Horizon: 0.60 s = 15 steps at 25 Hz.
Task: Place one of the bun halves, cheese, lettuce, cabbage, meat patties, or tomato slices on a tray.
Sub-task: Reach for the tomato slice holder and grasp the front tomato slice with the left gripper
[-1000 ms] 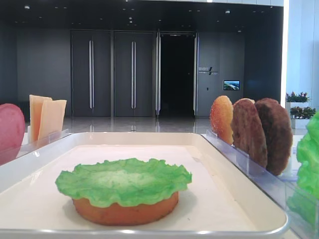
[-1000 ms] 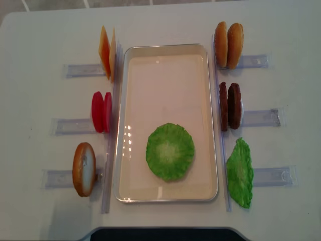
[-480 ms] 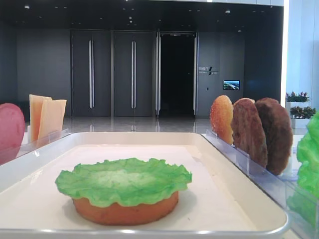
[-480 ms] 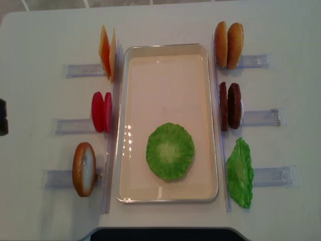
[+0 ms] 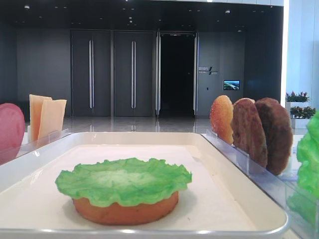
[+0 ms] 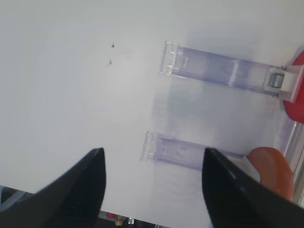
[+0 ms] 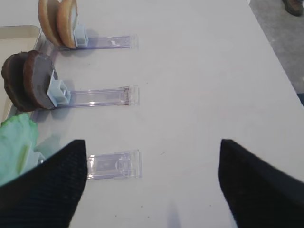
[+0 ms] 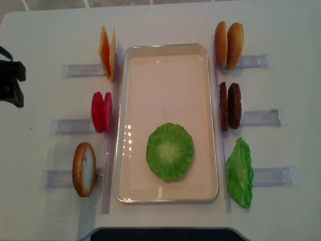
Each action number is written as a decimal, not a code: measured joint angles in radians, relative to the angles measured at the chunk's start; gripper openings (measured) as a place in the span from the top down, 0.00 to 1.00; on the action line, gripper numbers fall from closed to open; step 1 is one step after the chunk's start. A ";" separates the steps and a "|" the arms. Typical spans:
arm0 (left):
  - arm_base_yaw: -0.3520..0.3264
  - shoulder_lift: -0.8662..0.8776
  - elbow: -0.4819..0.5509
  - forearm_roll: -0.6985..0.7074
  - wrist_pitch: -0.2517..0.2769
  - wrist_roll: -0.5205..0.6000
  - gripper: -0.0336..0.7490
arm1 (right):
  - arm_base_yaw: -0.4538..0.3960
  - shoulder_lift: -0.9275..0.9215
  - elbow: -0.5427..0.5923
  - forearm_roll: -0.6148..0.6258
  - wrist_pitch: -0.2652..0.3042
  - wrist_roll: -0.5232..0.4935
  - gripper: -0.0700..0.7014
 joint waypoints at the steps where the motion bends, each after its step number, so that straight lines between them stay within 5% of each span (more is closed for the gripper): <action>1: 0.000 0.010 0.000 0.000 -0.002 0.000 0.34 | 0.000 0.000 0.000 0.000 0.000 0.000 0.18; 15: 0.000 0.029 -0.001 0.017 -0.008 -0.025 0.34 | 0.000 0.000 0.000 0.000 0.000 0.000 0.18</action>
